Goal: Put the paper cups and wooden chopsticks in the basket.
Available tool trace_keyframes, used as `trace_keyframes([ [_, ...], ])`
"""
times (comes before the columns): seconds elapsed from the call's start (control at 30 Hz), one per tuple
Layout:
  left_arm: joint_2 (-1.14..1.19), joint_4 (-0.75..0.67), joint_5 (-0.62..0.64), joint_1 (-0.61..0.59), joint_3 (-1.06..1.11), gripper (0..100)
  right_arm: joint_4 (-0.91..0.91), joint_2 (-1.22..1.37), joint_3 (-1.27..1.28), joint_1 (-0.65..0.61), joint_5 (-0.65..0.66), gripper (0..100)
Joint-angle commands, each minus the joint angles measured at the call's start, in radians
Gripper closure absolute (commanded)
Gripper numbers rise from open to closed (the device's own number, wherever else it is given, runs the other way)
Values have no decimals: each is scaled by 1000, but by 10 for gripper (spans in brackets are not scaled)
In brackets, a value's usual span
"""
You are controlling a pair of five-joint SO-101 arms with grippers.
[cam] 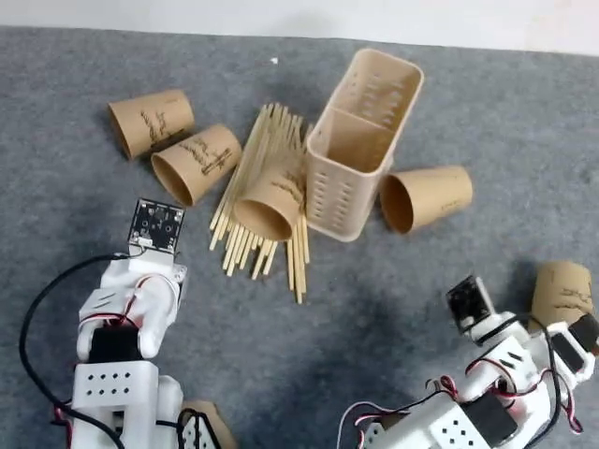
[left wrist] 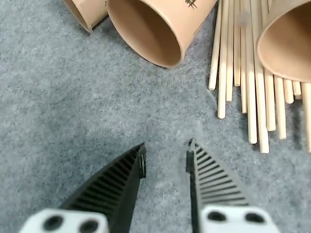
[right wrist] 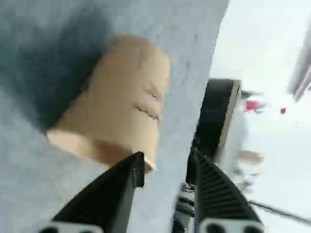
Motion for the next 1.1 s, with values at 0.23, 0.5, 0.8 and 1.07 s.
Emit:
trace_keyframes([
  [0.23, 1, -18, -8, -5, -7, 836, -4, -12, 5, 71, 296, 838],
  [0.5, -4, -18, -8, -8, -7, 836, -7, -12, 82, 59, 482, 839],
  [0.8, -5, -14, -8, -8, -7, 836, -111, -10, 127, -45, 407, 839],
  [1.07, -7, -15, -8, -8, -7, 836, 162, -10, 125, -51, 359, 839],
])
